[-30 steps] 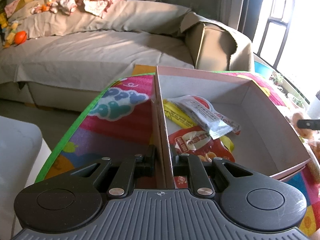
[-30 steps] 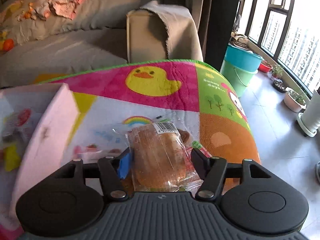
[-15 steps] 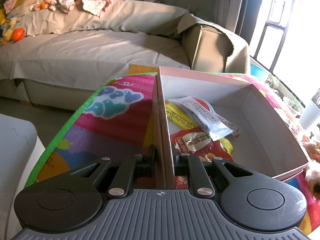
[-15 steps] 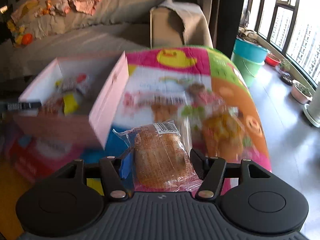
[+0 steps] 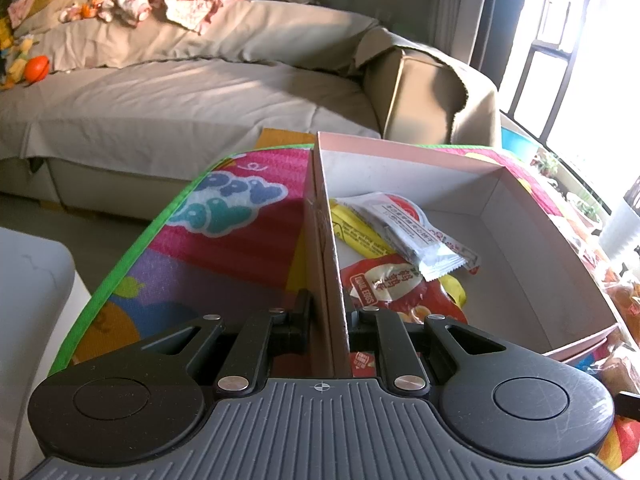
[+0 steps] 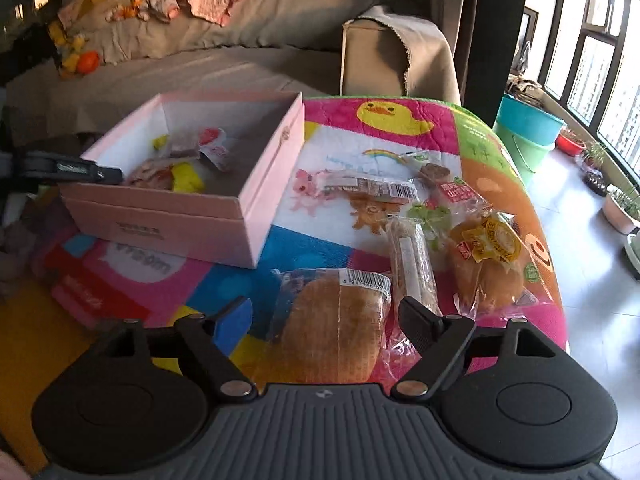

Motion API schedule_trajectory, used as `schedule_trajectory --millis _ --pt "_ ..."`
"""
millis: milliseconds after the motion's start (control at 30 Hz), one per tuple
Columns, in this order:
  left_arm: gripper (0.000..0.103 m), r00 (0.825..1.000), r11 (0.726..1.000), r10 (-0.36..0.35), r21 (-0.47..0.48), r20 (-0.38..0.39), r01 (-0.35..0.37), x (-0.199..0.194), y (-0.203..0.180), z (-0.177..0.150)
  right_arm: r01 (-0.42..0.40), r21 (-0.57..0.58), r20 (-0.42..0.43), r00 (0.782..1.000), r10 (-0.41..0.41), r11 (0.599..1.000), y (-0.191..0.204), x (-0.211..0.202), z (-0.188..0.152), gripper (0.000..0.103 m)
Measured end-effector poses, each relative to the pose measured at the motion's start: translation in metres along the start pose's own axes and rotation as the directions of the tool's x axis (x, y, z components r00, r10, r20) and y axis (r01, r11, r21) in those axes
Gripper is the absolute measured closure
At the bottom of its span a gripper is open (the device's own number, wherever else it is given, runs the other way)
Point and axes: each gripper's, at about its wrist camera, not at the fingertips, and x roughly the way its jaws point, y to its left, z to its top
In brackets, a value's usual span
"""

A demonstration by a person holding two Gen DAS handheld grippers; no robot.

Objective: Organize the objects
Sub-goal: 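Carry the bread bun packet into the pink box and release it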

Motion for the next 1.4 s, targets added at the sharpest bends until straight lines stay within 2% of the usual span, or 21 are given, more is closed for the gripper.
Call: schedule_trajectory --millis 33,100,233,333,467,567,667,700,800,867,1000,1133,1167,1200,1233,1367,1400 --pt "0.088 1.000 1.000 0.001 0.001 -0.001 -0.001 0.000 0.000 0.000 -0.001 0.005 -0.007 1.000 0.001 1.000 -0.001 0.004 -0.001 0.023" --pt "0.088 1.000 1.000 0.005 0.005 -0.003 -0.005 0.000 -0.002 0.000 -0.013 0.010 -0.025 1.000 0.014 1.000 0.000 0.007 -0.004 0.041" --pt "0.088 1.000 1.000 0.005 0.004 -0.003 -0.005 0.000 -0.002 0.000 -0.046 -0.013 -0.051 0.998 0.045 0.999 0.004 -0.003 -0.008 0.046" --pt "0.088 1.000 1.000 0.006 0.001 -0.004 -0.006 0.000 -0.003 0.001 -0.124 -0.009 -0.039 0.992 0.124 0.992 0.007 -0.028 0.001 0.047" --pt "0.088 1.000 1.000 0.006 0.001 -0.004 -0.006 0.000 -0.003 0.001 -0.152 -0.058 0.124 0.980 0.158 0.987 0.015 -0.073 0.039 0.047" --pt "0.088 1.000 1.000 0.007 0.001 -0.004 -0.007 0.000 -0.003 0.001 -0.194 -0.056 0.268 0.942 0.202 0.979 0.020 -0.097 0.084 0.047" --pt "0.088 1.000 1.000 0.005 0.002 -0.004 -0.005 0.000 -0.004 0.002 -0.229 -0.068 0.339 0.910 0.239 0.971 0.030 -0.093 0.122 0.047" --pt "0.088 1.000 1.000 0.005 0.003 -0.005 -0.005 0.000 -0.005 0.002 -0.233 -0.072 0.345 0.907 0.243 0.970 0.036 -0.084 0.135 0.047" --pt "0.088 1.000 1.000 0.006 0.003 -0.005 -0.006 0.000 -0.005 0.002 -0.281 -0.041 0.291 0.915 0.281 0.959 0.047 -0.048 0.165 0.047" --pt "0.088 1.000 1.000 0.006 0.004 -0.005 -0.006 0.000 -0.005 0.002 -0.293 -0.009 0.234 0.929 0.286 0.956 0.053 -0.020 0.177 0.047" --pt "0.088 1.000 1.000 0.005 0.007 -0.003 -0.005 0.000 -0.005 0.000 -0.282 0.055 0.134 0.953 0.273 0.958 0.065 0.030 0.182 0.047" --pt "0.088 1.000 1.000 0.005 0.006 -0.003 -0.005 0.000 -0.004 0.000 -0.245 0.071 0.146 0.961 0.233 0.967 0.071 0.053 0.181 0.047" --pt "0.088 1.000 1.000 0.005 0.006 -0.003 -0.005 0.000 -0.004 0.000 -0.227 0.078 0.142 0.966 0.215 0.971 0.071 0.058 0.182 0.044" --pt "0.088 1.000 1.000 0.004 0.007 -0.003 -0.004 0.000 -0.004 0.000 -0.216 0.088 0.124 0.971 0.205 0.972 0.068 0.065 0.184 0.033" --pt "0.087 1.000 1.000 0.003 0.006 -0.003 -0.003 0.000 -0.004 0.000 -0.219 0.093 0.115 0.971 0.208 0.971 0.064 0.068 0.185 0.030" --pt "0.088 1.000 1.000 -0.001 -0.002 -0.006 0.001 0.001 -0.004 0.000 -0.188 0.066 0.149 0.973 0.177 0.980 0.049 0.049 0.172 0.029" --pt "0.088 1.000 1.000 -0.001 -0.002 -0.006 0.001 0.001 -0.004 0.000 -0.166 0.050 0.169 0.973 0.155 0.985 0.042 0.039 0.164 0.027"
